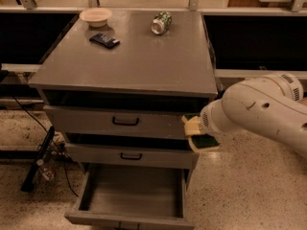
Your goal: Place sponge into bottom drawer
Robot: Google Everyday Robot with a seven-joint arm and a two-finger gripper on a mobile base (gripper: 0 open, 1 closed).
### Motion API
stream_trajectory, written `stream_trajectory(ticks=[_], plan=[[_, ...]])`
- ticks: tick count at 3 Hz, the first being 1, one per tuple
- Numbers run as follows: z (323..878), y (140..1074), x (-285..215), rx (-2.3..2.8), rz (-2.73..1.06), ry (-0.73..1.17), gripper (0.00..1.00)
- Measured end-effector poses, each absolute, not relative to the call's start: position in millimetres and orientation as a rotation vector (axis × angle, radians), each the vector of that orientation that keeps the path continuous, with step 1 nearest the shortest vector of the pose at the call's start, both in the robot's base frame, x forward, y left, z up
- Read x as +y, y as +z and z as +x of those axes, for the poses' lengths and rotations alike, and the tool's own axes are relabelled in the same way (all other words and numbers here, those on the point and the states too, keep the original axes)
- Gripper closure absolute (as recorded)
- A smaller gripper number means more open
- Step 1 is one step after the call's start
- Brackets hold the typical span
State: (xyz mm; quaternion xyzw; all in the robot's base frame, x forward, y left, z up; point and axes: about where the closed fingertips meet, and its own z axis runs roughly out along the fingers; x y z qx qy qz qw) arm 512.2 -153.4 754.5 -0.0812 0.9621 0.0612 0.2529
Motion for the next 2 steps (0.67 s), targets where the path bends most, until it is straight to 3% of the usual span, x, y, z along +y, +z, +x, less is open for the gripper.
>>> stream_trajectory(ticks=[2], plan=[[520.5,708.6,-132.9,2.689,-0.247,0.228,1.0]])
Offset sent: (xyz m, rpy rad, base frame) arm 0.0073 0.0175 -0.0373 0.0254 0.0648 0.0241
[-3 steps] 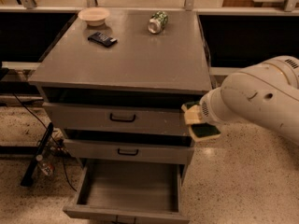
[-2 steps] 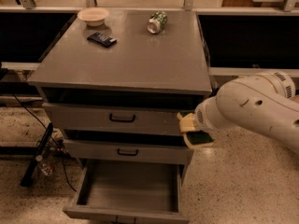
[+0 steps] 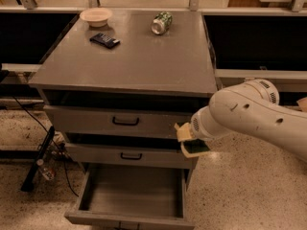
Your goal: Place sponge into bottom drawer
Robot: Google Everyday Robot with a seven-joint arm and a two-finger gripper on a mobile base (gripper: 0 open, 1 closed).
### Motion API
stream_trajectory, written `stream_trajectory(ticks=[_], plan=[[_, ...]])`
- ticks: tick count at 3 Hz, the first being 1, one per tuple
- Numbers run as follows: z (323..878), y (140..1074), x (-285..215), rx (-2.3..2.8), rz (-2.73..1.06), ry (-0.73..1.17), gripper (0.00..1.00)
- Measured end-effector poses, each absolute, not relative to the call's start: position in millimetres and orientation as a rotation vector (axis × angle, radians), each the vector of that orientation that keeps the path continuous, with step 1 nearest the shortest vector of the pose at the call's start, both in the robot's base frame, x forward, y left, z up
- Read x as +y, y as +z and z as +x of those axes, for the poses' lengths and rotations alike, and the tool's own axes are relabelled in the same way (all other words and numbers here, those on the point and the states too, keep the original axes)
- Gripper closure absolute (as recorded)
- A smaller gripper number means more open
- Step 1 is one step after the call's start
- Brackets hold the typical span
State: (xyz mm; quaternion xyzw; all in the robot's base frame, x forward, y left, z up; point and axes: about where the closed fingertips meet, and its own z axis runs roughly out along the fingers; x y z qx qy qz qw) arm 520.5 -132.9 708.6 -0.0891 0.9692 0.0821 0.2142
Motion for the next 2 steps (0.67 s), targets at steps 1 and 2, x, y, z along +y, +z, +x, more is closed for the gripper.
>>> stream_trajectory(ticks=[1,2], plan=[[521,695,-129,2.695,-0.219,0.238,1.0],[526,662,-120,2.73,-0.193,0.286,1.0]])
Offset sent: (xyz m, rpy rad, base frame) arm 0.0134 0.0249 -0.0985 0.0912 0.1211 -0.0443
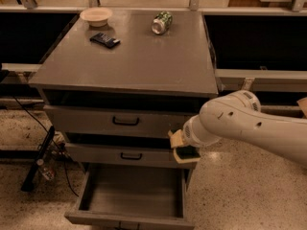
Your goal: Place sponge into bottom drawer
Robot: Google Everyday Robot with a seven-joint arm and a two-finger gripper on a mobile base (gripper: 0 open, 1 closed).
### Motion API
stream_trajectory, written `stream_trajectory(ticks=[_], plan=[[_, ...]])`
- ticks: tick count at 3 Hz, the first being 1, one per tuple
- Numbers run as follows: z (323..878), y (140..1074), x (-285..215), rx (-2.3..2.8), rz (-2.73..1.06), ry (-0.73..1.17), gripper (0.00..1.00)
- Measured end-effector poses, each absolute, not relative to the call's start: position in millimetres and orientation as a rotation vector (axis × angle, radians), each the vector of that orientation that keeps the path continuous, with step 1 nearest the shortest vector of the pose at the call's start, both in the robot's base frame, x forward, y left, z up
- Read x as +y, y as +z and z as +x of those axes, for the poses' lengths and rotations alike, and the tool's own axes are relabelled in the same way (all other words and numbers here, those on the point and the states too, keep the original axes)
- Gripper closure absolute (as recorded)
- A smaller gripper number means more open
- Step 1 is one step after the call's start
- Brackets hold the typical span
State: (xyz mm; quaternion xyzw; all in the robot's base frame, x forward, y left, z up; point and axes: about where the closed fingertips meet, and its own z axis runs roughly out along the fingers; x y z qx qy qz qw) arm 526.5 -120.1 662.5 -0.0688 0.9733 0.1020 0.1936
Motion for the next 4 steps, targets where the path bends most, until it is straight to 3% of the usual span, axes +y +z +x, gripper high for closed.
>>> stream_trajectory(ticks=[2,4], plan=[[533,620,-111,2.795,-0.185,0.326,1.0],[492,546,-113,2.933,-0.095,0.442,1.0]])
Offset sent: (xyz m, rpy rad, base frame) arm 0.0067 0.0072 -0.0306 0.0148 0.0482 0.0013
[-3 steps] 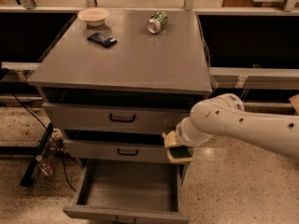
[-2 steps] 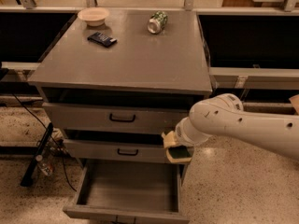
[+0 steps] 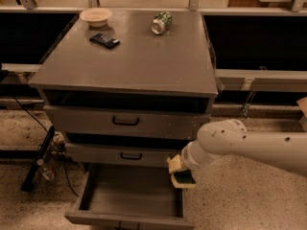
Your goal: Place sponge into bottom drawer
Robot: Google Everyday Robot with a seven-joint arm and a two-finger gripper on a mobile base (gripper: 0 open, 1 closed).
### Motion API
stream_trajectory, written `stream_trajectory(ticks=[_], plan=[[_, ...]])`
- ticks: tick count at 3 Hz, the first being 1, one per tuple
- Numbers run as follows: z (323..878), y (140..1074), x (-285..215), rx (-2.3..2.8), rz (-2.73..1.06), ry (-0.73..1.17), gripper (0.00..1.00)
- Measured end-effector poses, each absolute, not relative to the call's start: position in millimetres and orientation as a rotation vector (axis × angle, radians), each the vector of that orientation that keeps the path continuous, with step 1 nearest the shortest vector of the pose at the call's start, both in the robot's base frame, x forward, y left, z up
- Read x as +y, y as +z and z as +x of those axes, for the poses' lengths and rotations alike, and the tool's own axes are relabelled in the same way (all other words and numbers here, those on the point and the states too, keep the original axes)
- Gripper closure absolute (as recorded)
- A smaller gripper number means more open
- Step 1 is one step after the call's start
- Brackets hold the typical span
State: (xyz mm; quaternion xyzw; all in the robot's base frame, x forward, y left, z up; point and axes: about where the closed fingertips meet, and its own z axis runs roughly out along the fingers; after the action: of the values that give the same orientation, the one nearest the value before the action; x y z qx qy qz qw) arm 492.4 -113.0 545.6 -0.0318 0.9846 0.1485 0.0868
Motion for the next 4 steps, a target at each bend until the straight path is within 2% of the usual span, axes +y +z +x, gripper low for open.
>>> stream_trajectory(ticks=[3,4], plan=[[483,500,-105,3.028,-0.099,0.466,1.0],[486,460,-93,3.111,-0.104,0.5,1.0]])
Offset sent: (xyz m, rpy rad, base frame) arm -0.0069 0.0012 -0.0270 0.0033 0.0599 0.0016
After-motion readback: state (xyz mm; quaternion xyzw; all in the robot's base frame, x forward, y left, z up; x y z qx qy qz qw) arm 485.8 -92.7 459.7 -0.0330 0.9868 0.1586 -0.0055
